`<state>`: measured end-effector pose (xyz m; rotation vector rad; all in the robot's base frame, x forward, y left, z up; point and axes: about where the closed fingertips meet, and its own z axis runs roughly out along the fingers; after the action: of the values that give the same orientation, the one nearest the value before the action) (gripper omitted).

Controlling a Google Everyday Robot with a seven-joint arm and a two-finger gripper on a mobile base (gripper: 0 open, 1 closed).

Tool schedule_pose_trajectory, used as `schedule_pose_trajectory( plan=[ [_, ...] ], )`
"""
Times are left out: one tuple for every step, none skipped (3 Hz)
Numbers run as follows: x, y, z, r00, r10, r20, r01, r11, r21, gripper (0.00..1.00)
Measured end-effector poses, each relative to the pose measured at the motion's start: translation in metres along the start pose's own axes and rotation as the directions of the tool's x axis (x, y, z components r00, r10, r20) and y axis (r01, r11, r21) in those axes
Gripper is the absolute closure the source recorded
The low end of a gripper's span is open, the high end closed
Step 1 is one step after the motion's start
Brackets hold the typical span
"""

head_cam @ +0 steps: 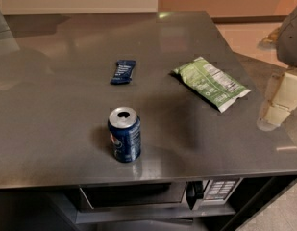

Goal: Move rxbar blueberry near pepsi can

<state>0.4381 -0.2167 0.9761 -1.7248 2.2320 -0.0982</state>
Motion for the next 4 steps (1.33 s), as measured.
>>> schedule_pose_trajectory(
  plan=[
    [-0.003, -0.003, -0.001, 1.0, -0.007, -0.006, 0.007, 0.9999, 0.007, 0.0],
    [-0.024, -0.02, 0.007, 0.999, -0.029, 0.041, 0.029, 0.9996, 0.0, 0.0],
    [-0.056, -0.043, 0.025, 0.994, -0.037, 0.106, 0.04, 0.9989, -0.025, 0.0],
    [-0.092, -0.068, 0.047, 0.985, -0.046, 0.166, 0.053, 0.9979, -0.038, 0.0]
  ],
)
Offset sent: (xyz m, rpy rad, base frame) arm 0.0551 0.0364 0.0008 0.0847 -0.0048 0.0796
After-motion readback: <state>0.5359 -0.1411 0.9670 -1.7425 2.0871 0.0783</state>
